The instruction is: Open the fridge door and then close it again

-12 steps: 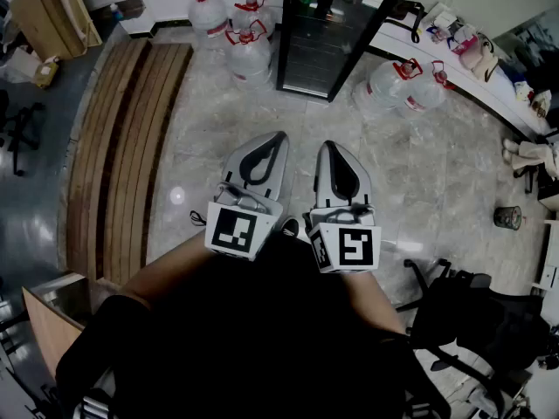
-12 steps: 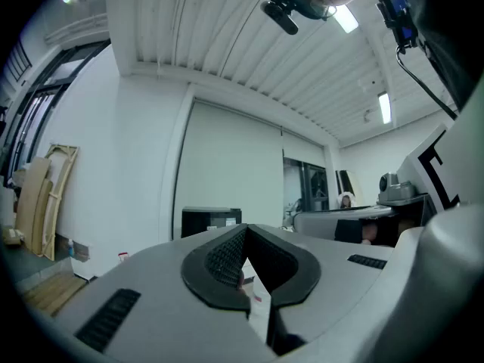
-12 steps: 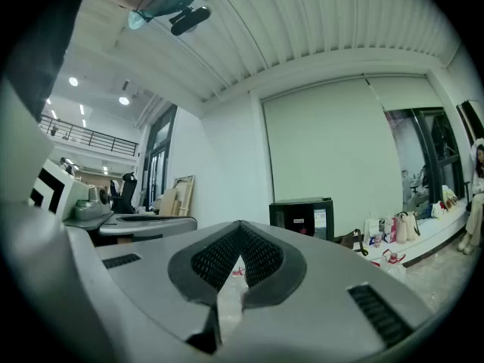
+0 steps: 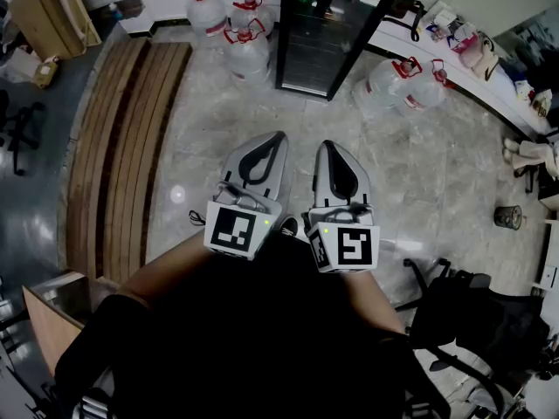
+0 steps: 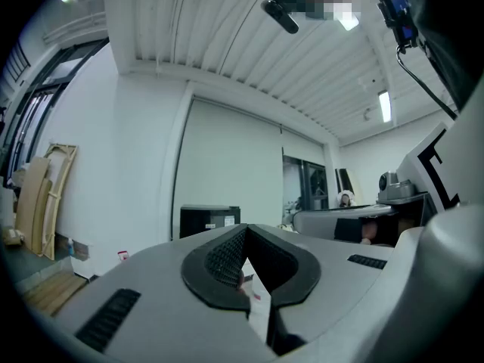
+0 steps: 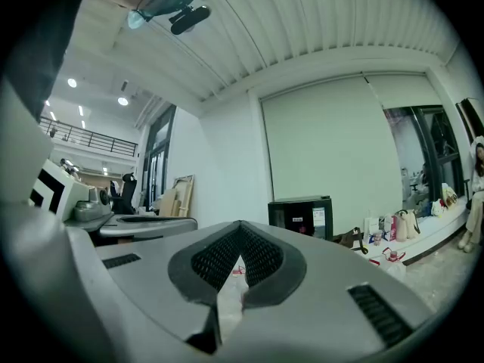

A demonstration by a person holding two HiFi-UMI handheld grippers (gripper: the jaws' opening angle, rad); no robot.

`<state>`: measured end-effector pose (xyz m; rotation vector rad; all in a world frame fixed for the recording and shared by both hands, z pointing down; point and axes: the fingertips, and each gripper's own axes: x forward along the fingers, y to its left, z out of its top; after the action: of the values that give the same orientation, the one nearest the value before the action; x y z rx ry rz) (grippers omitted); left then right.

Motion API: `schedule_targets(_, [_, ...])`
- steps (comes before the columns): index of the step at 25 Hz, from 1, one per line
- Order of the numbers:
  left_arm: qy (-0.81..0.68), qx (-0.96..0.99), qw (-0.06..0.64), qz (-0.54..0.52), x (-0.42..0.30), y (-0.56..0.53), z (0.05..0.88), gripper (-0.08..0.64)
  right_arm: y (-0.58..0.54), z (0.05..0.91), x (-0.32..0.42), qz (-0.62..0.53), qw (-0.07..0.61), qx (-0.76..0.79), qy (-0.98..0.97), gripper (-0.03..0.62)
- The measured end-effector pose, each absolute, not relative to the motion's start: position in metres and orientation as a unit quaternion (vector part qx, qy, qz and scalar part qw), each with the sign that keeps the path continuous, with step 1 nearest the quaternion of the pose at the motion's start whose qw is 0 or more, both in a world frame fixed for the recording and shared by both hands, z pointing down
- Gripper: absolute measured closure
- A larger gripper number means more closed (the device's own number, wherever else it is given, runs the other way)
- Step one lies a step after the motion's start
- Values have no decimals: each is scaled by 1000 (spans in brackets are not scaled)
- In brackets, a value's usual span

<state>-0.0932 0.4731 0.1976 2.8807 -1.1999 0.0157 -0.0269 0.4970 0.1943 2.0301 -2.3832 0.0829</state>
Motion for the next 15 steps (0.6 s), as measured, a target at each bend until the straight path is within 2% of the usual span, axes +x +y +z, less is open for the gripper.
schedule_targets(8, [-394, 919, 16, 10, -75, 475, 204, 562, 499, 195, -3, 45, -26, 638, -768, 577])
schedule_targets(15, [-415, 909, 19, 15, -54, 475, 209, 561, 503, 201, 30, 45, -25, 641, -766, 577])
